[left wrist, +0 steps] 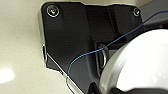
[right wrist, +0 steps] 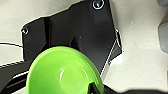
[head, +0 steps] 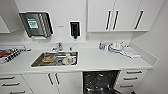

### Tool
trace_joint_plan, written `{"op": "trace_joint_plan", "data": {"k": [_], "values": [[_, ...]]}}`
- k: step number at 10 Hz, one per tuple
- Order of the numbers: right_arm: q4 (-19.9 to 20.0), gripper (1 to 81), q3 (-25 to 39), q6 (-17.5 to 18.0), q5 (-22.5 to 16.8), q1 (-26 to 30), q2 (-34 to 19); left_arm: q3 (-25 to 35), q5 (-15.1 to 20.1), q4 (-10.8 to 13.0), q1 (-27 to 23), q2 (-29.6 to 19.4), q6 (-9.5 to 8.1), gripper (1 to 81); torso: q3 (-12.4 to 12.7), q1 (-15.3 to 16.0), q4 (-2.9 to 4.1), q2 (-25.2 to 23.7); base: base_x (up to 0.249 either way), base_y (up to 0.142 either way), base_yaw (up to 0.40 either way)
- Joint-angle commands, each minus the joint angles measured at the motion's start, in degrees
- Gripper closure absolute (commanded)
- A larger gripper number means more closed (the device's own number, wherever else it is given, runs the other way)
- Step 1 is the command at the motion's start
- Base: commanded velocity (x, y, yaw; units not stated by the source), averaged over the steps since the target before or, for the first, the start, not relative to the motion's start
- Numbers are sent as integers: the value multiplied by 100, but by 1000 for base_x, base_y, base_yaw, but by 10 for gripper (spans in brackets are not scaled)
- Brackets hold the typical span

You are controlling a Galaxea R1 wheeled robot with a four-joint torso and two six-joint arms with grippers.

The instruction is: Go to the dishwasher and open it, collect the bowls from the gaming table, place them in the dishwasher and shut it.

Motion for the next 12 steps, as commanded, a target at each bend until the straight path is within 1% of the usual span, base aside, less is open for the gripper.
{"op": "trace_joint_plan", "data": {"k": [1,2,3,4,5,6,7,9,10,11,12], "values": [[50,811,184,12,-350,235,-137,730,110,-132,-168,-717,-69,811,-514,3,0,0,0,0,0],[42,811,175,12,-359,244,-146,941,93,-132,-185,-911,-77,811,-705,3,0,0,0,0,0],[42,811,184,12,-359,244,-154,1132,67,-158,-203,-1120,-129,811,-903,3,0,0,0,0,0],[42,811,175,12,-359,252,-154,1256,-73,-211,-255,-1296,-209,811,-548,3,0,2,0,0,0],[42,811,158,12,-350,252,-154,1389,-110,-246,-352,-1438,-297,811,-719,6,0,4,0,0,0],[42,811,158,12,-350,252,-154,1520,-110,-255,-510,-1577,-384,811,-776,10,0,4,0,0,0],[16,811,166,12,-341,252,-154,1661,-92,-264,-728,-1710,-455,811,-824,6,0,4,0,0,0],[7,811,184,12,-350,262,-163,2083,-30,-264,-1072,-2018,-578,811,-822,10,0,6,0,0,0],[-2,811,184,12,-350,279,-154,2277,-4,-264,-1274,-2159,-605,811,-1040,10,0,9,0,0,0],[-11,811,219,3,-341,279,-146,2574,206,-263,-1529,-2351,-675,811,-1360,10,0,9,0,0,0],[-11,811,280,3,-341,296,-163,2839,277,-264,-1800,-2519,-693,811,-1400,10,0,11,0,0,0]]}}
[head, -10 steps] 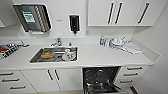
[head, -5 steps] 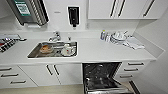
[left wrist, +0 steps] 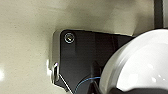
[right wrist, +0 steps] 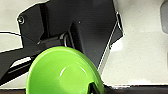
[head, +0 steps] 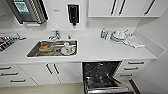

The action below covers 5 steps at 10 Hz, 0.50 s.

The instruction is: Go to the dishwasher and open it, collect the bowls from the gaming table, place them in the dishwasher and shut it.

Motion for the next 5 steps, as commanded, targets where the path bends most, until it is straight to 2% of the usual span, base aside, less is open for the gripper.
{"op": "trace_joint_plan", "data": {"k": [1,3,5], "values": [[-20,811,187,3,-431,87,-190,876,639,-46,-834,-684,-111,811,-526,0,0,0,0,0,0],[-20,811,213,3,-405,95,-181,1263,1043,-81,-1422,-895,-120,811,-884,2,0,4,0,0,0],[-46,811,292,3,-378,96,-199,1569,1533,-247,-2003,-974,-146,811,-1267,4,0,6,0,0,0]]}}
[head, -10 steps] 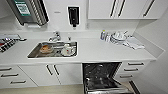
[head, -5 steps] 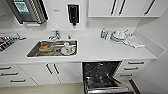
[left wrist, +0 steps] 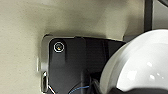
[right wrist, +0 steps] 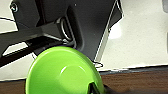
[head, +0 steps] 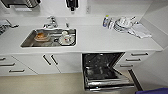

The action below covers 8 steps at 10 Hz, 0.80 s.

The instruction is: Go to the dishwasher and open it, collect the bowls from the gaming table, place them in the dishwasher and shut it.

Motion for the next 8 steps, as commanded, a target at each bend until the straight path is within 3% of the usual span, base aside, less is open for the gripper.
{"op": "trace_joint_plan", "data": {"k": [1,2,4,8], "values": [[-52,811,196,3,-455,-31,-197,598,1141,-285,-1074,-425,-32,811,26,0,0,0,0,0,0],[-52,811,250,3,-455,-31,-232,659,1335,-329,-1372,-399,-32,811,-175,2,0,2,0,0,0],[-52,811,294,-23,-455,-30,-232,677,1915,-470,-2006,-293,-32,811,-311,5,0,5,0,0,0],[-52,811,373,-15,-455,-30,-241,571,2750,-690,-3245,67,-58,811,-312,7,0,7,0,0,0]]}}
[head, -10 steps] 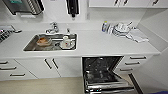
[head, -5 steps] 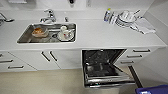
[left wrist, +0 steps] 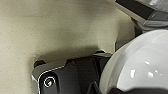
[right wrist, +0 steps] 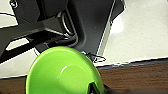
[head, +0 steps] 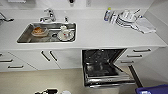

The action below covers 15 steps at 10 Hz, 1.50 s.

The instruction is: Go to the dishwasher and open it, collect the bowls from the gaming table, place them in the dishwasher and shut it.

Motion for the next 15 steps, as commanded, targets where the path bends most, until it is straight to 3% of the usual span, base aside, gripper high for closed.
{"op": "trace_joint_plan", "data": {"k": [1,3,7,15], "values": [[-46,811,149,-10,-516,-87,-155,20,1123,-448,-1336,119,-24,811,0,0,0,0,0,0,0],[-46,811,149,-10,-525,-70,-138,-227,1485,-538,-1951,427,-32,811,-2,0,0,2,0,0,0],[-37,811,157,-10,-516,-8,-50,-984,1758,-538,-2752,1492,-94,811,-2,4,0,4,0,0,0],[-37,811,114,-1,-437,18,47,-2424,2118,-450,-3455,3731,-129,811,-9,9,0,9,0,0,0]]}}
